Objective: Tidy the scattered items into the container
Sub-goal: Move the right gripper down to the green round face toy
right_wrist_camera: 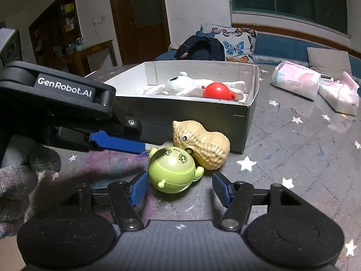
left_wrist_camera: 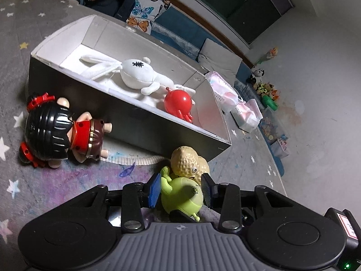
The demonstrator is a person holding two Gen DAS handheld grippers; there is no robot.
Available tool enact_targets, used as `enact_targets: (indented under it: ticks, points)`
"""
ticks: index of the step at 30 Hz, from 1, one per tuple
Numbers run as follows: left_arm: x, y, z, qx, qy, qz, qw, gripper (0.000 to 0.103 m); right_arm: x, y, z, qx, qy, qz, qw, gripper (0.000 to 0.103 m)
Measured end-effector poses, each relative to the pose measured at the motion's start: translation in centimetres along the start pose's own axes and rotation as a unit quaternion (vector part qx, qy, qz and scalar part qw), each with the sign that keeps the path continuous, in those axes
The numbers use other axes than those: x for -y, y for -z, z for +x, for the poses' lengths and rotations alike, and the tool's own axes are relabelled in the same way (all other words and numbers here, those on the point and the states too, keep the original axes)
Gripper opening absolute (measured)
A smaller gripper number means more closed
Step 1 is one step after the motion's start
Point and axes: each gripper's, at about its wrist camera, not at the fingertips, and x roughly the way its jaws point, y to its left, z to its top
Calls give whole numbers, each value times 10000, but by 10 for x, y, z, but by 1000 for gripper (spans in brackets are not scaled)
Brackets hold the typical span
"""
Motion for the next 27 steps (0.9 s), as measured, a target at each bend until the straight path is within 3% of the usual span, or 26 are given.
enact_targets:
  ticks: [27]
  points:
    - [-10,3,6,-150,91,-208,9996,41,-4,1,13,-121,-204,180,9996,64]
